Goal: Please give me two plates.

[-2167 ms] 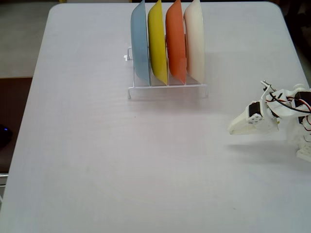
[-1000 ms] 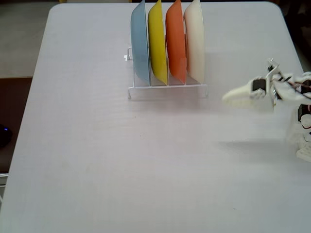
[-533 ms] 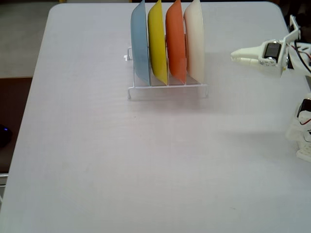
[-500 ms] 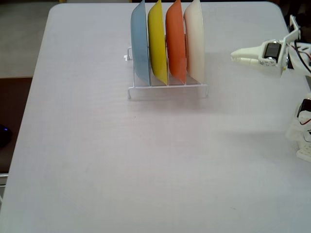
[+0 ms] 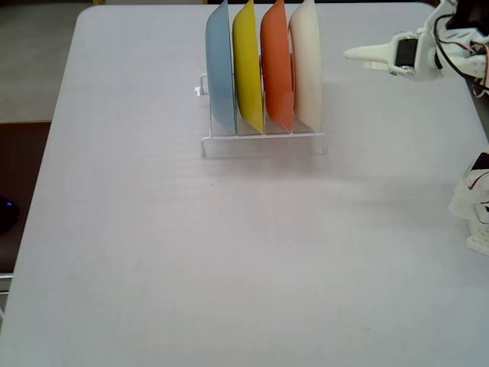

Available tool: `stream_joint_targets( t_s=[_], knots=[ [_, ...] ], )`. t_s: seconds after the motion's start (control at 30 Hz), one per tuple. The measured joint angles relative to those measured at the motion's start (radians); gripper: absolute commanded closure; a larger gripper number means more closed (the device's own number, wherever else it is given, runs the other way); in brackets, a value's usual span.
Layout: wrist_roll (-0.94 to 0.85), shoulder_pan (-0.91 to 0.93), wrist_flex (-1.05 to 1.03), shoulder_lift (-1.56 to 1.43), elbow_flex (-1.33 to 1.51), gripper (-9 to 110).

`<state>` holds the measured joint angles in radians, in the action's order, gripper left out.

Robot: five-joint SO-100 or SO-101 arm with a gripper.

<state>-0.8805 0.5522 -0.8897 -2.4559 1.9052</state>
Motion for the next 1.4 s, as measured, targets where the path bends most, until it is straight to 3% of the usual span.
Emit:
stream_joint_targets(
  t_s=[0.8, 1.4],
  knots=[
    [-0.201, 0.075, -0.132, 0.512, -0.526, 68],
    [-0.216, 0.064, -0.149, 0.762, -0.775, 76]
  ],
)
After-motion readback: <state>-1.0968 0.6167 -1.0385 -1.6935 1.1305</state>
